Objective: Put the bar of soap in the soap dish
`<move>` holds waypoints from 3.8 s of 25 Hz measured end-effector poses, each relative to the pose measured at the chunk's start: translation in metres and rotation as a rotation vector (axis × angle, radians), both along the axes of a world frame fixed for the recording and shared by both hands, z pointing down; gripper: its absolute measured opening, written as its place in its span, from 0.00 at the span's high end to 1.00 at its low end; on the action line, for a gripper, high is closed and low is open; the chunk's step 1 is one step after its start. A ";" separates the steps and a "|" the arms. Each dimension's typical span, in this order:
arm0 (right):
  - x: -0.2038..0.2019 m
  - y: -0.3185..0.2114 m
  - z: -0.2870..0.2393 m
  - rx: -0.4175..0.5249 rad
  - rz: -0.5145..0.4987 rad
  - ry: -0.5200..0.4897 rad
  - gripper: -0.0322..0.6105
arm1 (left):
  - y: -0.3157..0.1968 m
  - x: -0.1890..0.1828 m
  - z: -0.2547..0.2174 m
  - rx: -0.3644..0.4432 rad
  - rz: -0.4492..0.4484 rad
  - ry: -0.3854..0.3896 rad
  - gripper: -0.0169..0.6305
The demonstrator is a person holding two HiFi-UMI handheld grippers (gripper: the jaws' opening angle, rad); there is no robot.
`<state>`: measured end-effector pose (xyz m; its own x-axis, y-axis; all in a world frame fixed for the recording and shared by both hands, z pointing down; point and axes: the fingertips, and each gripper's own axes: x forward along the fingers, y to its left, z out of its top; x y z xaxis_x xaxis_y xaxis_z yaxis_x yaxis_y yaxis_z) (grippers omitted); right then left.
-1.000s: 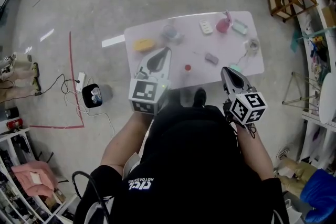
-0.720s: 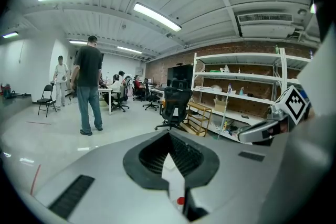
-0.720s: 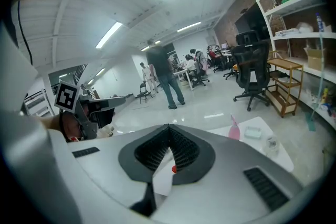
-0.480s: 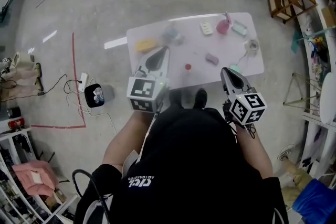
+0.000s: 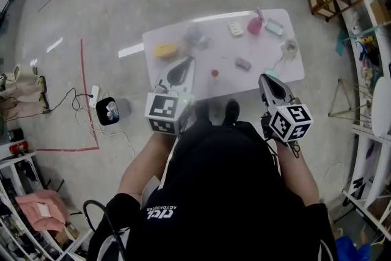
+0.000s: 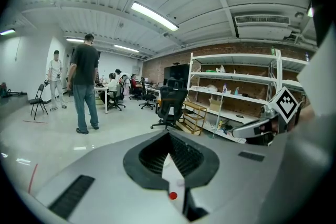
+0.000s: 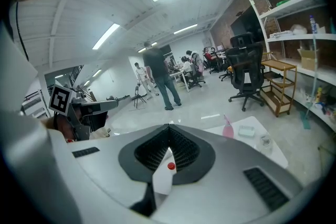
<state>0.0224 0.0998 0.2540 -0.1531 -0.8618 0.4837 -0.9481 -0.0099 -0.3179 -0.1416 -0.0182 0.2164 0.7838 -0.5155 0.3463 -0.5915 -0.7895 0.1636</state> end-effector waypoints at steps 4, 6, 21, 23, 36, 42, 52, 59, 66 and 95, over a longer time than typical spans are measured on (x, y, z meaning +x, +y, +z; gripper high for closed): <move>0.003 0.001 -0.001 0.002 -0.002 0.003 0.93 | 0.004 0.002 0.001 0.001 0.009 -0.003 0.96; 0.003 0.000 0.000 0.000 -0.004 0.003 0.93 | 0.005 0.002 0.002 0.001 0.016 -0.009 0.96; 0.009 -0.008 0.001 0.001 0.011 0.016 0.93 | -0.002 0.008 0.006 0.008 0.028 0.000 0.96; 0.010 -0.007 0.002 0.002 0.020 0.018 0.93 | -0.003 0.009 0.008 0.002 0.034 0.005 0.96; 0.009 -0.021 0.014 -0.032 0.110 0.042 0.93 | -0.020 -0.002 0.018 -0.010 0.057 0.034 0.96; 0.003 -0.043 0.019 -0.069 0.100 0.120 0.93 | -0.034 -0.016 0.031 -0.015 0.052 0.054 0.96; 0.017 -0.062 0.049 -0.134 0.064 0.157 0.93 | -0.051 -0.011 0.038 -0.039 0.007 0.029 0.96; 0.040 -0.077 0.069 -0.158 -0.063 0.161 0.93 | -0.064 0.005 0.046 -0.046 -0.094 0.021 0.96; 0.059 -0.087 0.092 -0.181 -0.162 0.152 0.93 | -0.071 0.033 0.062 -0.088 -0.129 -0.022 0.96; 0.088 -0.089 0.292 -0.339 -0.464 0.128 0.93 | -0.041 0.072 0.131 -0.183 -0.377 0.018 0.96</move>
